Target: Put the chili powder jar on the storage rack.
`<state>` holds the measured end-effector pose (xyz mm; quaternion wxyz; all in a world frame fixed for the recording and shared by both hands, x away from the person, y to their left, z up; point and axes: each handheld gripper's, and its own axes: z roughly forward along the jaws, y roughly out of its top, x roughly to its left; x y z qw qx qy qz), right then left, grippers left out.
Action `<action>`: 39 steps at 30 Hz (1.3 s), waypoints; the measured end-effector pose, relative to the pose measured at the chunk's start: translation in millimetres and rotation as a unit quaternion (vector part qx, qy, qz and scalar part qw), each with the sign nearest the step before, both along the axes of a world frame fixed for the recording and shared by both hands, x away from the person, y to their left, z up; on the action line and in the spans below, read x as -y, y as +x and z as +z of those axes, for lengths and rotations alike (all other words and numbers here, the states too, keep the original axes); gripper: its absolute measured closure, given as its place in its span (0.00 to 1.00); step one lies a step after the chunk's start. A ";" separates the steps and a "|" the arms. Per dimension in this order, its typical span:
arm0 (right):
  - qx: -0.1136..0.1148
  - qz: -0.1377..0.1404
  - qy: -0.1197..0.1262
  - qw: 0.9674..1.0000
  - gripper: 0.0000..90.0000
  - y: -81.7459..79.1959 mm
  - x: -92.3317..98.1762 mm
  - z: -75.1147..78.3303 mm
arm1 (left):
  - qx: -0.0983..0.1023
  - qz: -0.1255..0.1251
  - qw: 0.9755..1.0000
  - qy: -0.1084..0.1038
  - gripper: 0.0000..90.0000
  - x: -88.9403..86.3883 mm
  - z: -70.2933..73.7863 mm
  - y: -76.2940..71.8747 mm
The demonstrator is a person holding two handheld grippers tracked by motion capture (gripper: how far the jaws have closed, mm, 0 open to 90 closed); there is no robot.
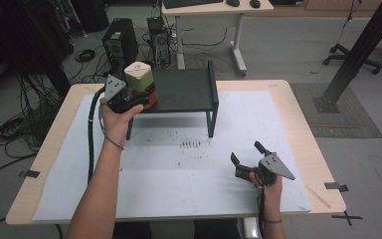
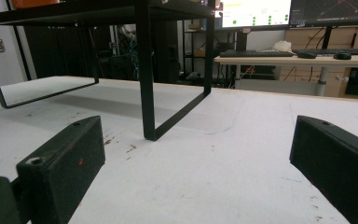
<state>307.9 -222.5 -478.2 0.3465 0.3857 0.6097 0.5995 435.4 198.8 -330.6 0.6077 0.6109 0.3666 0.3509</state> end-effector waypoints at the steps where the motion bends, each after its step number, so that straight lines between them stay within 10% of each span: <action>1: 0.000 0.000 0.000 1.000 0.03 0.0 0.0 0.0 | 0.000 0.000 1.000 0.000 0.32 0.0 -0.1 0.0; 26: 0.001 0.000 0.000 1.000 0.03 -0.1 0.1 0.0 | 0.003 -0.003 1.000 0.000 0.31 0.4 -0.3 0.2; 39: 0.002 0.001 0.001 1.000 0.03 -0.1 0.2 -0.1 | 0.011 0.011 1.000 0.002 0.12 6.3 0.2 -0.2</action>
